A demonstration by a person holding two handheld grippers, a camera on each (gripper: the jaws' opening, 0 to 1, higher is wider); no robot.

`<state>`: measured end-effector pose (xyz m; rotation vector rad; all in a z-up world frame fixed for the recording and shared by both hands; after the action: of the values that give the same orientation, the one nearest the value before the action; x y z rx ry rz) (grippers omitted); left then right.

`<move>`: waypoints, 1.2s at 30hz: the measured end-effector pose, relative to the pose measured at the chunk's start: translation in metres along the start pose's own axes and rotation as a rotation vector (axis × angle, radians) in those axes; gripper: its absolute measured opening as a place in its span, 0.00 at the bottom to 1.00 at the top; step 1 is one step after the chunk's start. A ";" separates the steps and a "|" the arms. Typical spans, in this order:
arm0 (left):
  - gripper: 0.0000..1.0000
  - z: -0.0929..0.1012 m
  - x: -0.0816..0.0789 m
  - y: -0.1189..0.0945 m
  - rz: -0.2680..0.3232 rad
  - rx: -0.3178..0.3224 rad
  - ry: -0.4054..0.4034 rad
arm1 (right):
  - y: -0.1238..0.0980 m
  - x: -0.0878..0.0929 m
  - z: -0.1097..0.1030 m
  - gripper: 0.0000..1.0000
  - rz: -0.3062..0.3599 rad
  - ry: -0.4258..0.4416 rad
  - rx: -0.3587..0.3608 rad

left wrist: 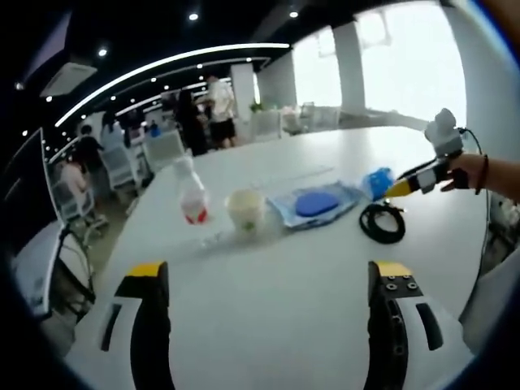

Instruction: Arrange the tabletop items into an orderly group along one side of the table until the central work area is clear of visible clutter.

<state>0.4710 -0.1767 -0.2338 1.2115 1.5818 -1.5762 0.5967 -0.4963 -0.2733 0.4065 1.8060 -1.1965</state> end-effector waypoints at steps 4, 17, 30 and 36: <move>0.99 -0.003 -0.003 -0.003 0.019 -0.015 -0.018 | -0.012 -0.006 -0.009 0.95 0.027 0.012 -0.034; 1.00 -0.010 -0.006 -0.009 0.043 -0.037 -0.038 | -0.065 -0.006 -0.033 0.99 0.073 0.006 -0.105; 1.00 -0.007 -0.006 -0.009 0.046 -0.020 -0.033 | -0.102 0.000 -0.041 0.99 0.132 -0.011 -0.125; 0.99 -0.002 -0.003 -0.005 0.022 0.005 -0.027 | -0.110 0.011 -0.051 0.99 0.121 -0.015 -0.102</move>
<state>0.4681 -0.1745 -0.2291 1.2009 1.5436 -1.5768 0.4908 -0.5070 -0.2140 0.4404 1.7951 -1.0168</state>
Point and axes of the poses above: the point that each gripper's makers call its tool centre point, and the gripper's own axes: y roughly forward along the fingers, z roughly to its right, x roughly out of its underside, the point moved 7 cm from there along -y, roughly backward along the fingers
